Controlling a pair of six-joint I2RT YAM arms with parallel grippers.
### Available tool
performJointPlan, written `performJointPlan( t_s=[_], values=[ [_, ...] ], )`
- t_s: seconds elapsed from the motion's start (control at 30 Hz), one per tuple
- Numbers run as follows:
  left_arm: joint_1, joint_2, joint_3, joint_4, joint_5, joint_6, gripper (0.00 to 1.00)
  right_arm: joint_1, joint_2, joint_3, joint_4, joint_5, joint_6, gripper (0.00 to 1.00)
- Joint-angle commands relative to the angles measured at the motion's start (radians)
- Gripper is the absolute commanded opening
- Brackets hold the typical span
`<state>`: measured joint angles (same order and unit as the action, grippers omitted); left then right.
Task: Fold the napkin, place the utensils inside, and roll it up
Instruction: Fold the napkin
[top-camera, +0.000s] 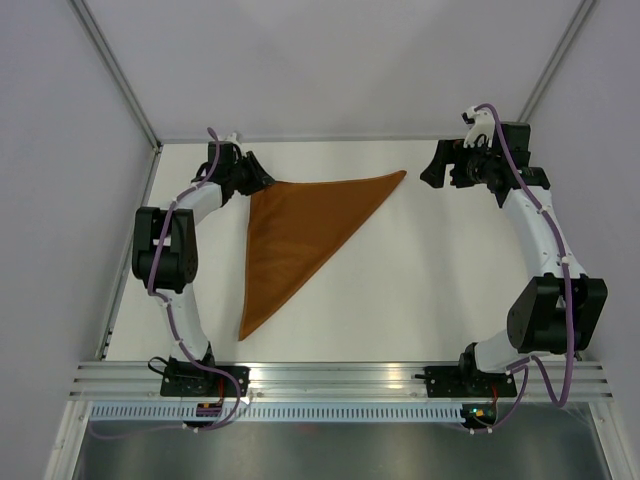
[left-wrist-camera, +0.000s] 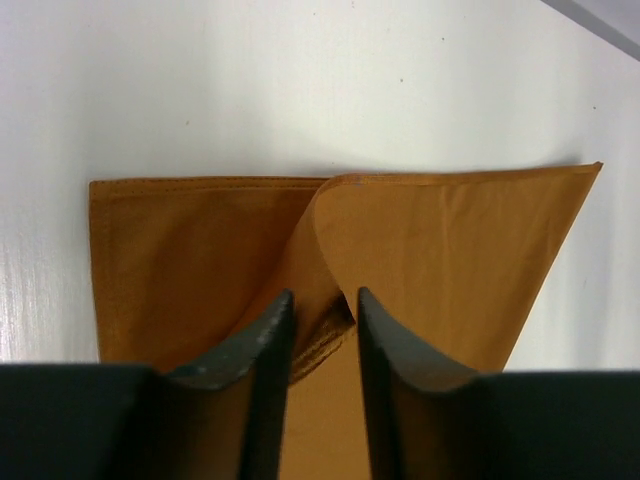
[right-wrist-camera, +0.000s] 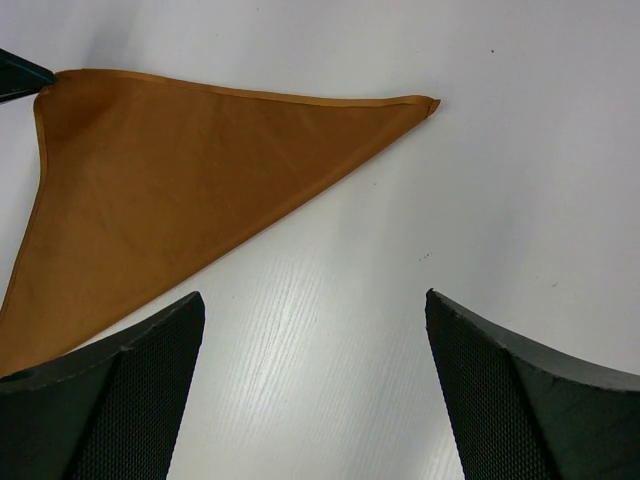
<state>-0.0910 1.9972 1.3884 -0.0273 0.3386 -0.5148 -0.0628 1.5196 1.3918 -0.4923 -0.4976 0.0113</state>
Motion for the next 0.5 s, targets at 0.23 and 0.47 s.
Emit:
performJointPlan(
  t_s=[0.23,0.47],
  values=[
    [0.005,-0.116,-0.072,0.021,-0.168,-0.07,0.63,0.0,0.001,0.056,-0.04,-0.038,-0.002,0.96],
    [0.004,-0.404,-0.414,-0.002,-0.445,-0.247,0.7,0.001,0.031,0.05,-0.031,-0.102,-0.102,0.96]
  ],
)
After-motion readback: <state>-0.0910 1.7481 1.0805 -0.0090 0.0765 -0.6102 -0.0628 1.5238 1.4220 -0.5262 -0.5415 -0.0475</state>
